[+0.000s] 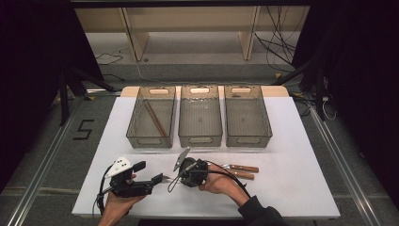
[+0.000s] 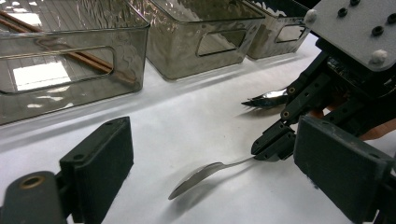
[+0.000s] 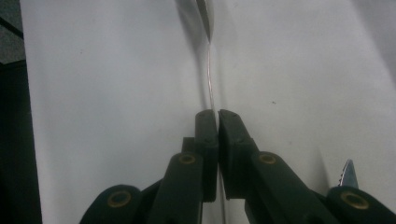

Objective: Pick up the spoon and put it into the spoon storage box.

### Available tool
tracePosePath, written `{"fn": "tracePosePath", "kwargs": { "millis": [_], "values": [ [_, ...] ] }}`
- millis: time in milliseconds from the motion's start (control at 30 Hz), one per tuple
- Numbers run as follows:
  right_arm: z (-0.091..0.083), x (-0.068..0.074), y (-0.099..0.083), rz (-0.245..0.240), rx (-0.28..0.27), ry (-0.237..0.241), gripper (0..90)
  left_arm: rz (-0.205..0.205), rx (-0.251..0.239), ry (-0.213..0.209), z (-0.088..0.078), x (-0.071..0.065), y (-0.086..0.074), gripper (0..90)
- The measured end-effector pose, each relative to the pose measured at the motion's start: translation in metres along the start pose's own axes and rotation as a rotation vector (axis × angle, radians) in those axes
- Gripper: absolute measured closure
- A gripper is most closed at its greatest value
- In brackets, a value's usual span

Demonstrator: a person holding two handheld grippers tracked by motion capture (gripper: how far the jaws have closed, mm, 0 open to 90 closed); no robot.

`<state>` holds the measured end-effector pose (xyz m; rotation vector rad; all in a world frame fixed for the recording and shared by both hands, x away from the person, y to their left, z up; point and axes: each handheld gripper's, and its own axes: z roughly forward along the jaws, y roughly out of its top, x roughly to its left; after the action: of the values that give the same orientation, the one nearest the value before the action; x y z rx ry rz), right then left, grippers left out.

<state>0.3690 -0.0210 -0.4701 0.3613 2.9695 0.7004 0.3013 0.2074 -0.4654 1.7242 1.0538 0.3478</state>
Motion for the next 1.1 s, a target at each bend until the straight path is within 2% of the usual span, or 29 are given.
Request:
{"fn": "tracePosePath", "kwargs": {
  "millis": [367, 467, 667, 933, 1100],
  "values": [
    [0.004, 0.001, 0.001, -0.039, 0.018, -0.012, 89.6, -0.004, -0.002, 0.001, -0.001, 0.001, 0.000, 11.6],
    [0.002, 0.002, 0.000, -0.031, 0.020, -0.006, 90.0, -0.010, -0.008, 0.001, -0.001, 0.001, 0.000, 11.6],
    [-0.010, -0.004, -0.002, -0.024, -0.037, -0.018, 90.0, -0.011, -0.014, 0.002, -0.002, 0.001, 0.000, 11.8],
    [-0.038, -0.018, -0.008, 0.063, -0.111, -0.056, 90.0, -0.005, -0.005, 0.001, 0.000, 0.002, -0.001, 11.8],
    [-0.053, -0.032, -0.011, 0.116, -0.157, -0.089, 90.0, -0.006, -0.012, -0.001, 0.002, 0.002, -0.003, 11.8]
  ]
}}
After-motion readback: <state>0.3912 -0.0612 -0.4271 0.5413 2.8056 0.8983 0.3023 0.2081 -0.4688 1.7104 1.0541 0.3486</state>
